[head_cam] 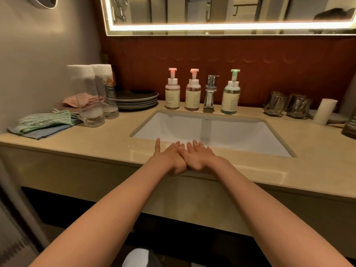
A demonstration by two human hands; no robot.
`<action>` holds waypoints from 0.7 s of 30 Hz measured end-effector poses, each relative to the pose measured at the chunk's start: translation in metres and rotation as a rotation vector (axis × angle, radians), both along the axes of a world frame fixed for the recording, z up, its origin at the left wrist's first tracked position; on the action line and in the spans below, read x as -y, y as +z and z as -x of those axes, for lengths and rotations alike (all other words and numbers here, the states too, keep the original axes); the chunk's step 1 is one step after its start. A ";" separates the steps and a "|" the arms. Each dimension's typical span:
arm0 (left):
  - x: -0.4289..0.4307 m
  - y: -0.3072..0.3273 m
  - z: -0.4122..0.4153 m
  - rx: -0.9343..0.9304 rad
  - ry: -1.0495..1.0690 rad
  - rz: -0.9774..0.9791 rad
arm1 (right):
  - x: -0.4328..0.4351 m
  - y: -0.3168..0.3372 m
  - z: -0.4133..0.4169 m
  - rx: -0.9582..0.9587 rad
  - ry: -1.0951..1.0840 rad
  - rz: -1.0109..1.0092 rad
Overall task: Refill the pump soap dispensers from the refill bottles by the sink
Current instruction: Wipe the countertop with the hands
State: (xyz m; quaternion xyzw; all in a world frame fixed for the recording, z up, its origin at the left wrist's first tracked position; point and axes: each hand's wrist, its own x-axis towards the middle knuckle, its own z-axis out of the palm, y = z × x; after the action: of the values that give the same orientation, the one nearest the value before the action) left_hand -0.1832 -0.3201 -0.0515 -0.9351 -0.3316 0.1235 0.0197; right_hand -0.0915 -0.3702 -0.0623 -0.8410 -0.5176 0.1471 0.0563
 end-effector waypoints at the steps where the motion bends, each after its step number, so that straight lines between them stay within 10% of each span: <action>1: -0.004 0.000 0.004 -0.004 0.010 -0.004 | -0.004 0.000 0.004 -0.003 0.010 -0.002; 21: -0.068 -0.001 0.087 -0.015 0.268 0.012 | -0.087 0.002 0.080 -0.028 0.228 0.005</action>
State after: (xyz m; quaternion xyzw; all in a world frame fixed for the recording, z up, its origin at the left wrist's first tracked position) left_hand -0.2700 -0.2522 -0.0529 -0.8815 -0.4527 0.1341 0.0002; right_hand -0.1713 -0.2828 -0.0608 -0.7748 -0.6086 0.1653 0.0445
